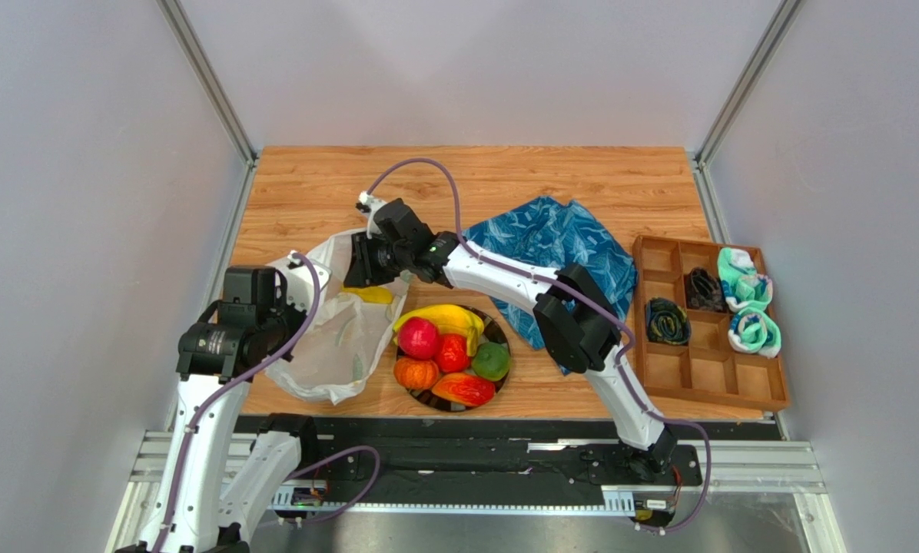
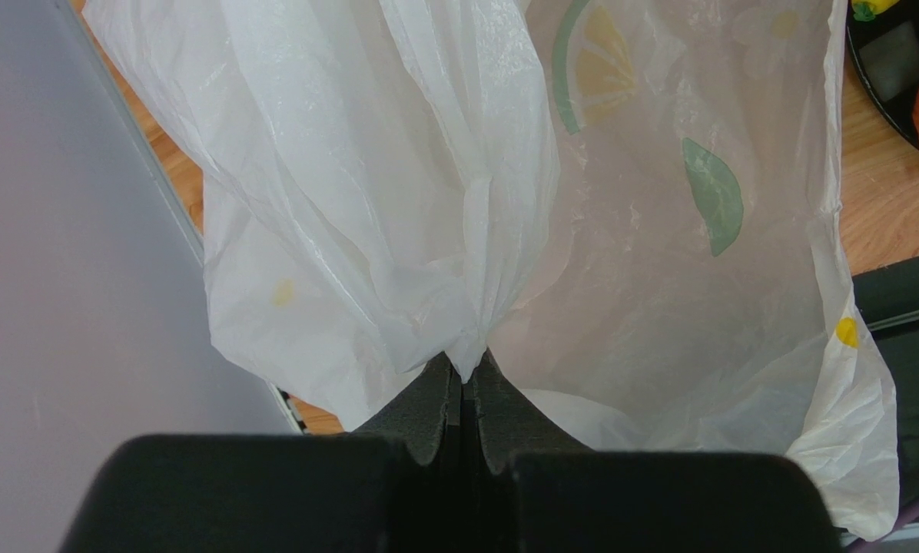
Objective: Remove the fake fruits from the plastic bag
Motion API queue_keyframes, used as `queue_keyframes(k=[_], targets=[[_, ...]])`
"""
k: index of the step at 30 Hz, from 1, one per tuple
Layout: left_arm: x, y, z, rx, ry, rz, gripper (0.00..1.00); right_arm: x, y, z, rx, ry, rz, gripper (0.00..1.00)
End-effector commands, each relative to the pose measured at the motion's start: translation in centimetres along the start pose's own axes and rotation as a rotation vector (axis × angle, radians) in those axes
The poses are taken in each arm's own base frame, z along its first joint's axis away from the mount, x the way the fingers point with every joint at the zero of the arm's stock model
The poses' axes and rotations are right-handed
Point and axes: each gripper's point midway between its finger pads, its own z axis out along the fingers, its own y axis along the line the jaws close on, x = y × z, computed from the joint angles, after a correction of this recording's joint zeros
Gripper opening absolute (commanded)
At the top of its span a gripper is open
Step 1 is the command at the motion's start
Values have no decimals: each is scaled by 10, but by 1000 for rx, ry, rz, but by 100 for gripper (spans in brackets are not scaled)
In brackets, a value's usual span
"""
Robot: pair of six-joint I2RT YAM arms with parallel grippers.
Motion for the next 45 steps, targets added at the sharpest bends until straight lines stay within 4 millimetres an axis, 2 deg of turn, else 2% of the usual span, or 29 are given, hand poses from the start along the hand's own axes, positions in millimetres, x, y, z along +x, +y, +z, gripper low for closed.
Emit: queue_keyframes(k=[1, 4, 8, 16, 17, 18, 21, 25, 28, 32, 36, 42, 45], targets=[[-13, -1, -8, 22, -47, 2, 0, -16, -16, 1, 113, -53, -69, 31], [-13, -3, -8, 35, -47, 10, 0, -9, -31, 0, 160, -28, -72, 30], [-15, -4, -9, 43, -54, 18, 0, 15, -45, 0, 190, 32, -70, 32], [-21, -7, -15, 68, -79, 27, 0, 35, -58, 5, 234, 60, -58, 40], [-21, -8, -16, 75, -78, 33, 0, 35, -61, 5, 241, 58, -56, 42], [-22, -8, -18, 79, -84, 36, 0, 35, -61, 7, 249, 53, -52, 50], [-21, -12, -21, 102, -83, 57, 0, 31, -66, 8, 281, 32, -43, 63], [-20, -26, -27, 180, -100, 92, 0, 34, -71, 12, 317, 19, -8, 73], [-18, -38, -30, 248, -101, 110, 0, 37, -63, 19, 287, 21, 5, 77], [-14, -45, -30, 298, -70, 110, 0, 34, -45, 29, 216, 8, 27, 75], [-13, -50, -30, 325, -62, 103, 0, 33, -35, 35, 174, 7, 43, 64], [-14, -58, -34, 369, -75, 93, 0, 22, -31, 21, 173, -4, 45, 66], [-14, -59, -34, 374, -71, 84, 0, 22, -32, 23, 149, 0, 58, 64]])
